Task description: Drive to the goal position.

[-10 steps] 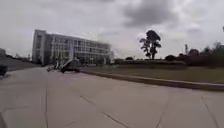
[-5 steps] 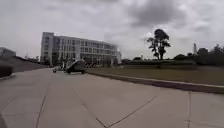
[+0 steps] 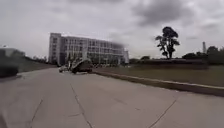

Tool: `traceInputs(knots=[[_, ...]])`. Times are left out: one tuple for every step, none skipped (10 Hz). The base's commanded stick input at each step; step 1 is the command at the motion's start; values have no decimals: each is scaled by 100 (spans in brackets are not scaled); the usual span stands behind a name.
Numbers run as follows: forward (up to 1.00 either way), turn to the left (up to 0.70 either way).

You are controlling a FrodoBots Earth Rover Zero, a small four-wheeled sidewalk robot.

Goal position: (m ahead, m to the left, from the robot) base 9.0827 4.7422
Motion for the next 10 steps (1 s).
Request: traceInputs(knots=[[70,14],[70,14],[70,14],[70,14],[70,14],[70,14],[70,14],[70,14],[70,14],[70,14]])
